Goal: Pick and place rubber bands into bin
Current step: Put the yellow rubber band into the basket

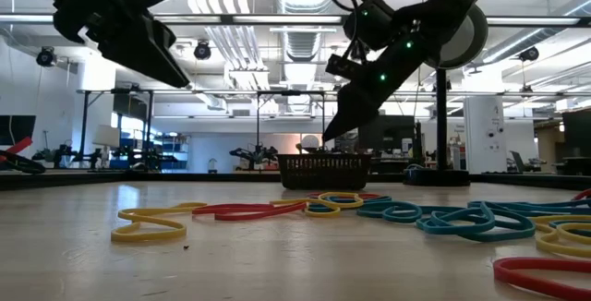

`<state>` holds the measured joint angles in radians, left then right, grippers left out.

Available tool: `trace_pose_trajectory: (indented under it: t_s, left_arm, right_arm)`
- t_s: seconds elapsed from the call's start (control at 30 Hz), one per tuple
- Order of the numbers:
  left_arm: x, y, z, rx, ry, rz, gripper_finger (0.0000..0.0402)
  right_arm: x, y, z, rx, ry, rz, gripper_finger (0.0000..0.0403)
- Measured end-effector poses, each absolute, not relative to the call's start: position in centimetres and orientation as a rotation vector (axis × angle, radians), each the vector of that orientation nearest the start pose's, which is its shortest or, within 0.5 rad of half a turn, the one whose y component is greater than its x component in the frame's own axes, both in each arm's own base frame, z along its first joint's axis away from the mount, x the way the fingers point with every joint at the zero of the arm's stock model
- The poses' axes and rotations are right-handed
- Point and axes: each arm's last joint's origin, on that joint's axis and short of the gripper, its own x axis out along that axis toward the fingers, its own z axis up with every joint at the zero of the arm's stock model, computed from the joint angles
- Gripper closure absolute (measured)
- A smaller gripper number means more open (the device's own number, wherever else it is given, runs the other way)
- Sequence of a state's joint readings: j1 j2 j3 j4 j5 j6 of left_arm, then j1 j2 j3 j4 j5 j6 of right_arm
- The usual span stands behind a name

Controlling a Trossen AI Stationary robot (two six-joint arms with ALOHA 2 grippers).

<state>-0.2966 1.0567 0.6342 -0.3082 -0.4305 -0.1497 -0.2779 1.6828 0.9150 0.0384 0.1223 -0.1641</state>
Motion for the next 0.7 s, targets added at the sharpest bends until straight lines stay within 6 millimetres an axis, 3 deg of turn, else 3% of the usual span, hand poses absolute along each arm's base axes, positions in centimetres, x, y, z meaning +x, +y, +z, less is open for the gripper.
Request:
trace_pose_trajectory:
  t_s: [0.17, 0.33, 0.47, 0.7]
  left_arm:
    - [20.7, -5.1, 22.2, 0.114, 0.673, 0.176, 0.0308]
    - [21.7, -5.5, 21.1, 0.104, 0.701, 0.129, 0.0308]
    - [22.9, -5.9, 19.9, 0.141, 0.717, 0.109, 0.0308]
    - [25.3, -6.8, 18.7, 0.251, 0.710, -0.014, 0.0308]
  right_arm:
    - [32.2, -8.7, 19.2, -0.120, 0.722, -0.300, 0.0275]
    - [31.4, -6.3, 21.9, -0.160, 0.665, -0.237, 0.0270]
    - [30.6, -2.9, 23.2, -0.141, 0.657, -0.157, 0.0275]
    - [28.6, 4.5, 23.6, -0.109, 0.702, 0.033, 0.0287]
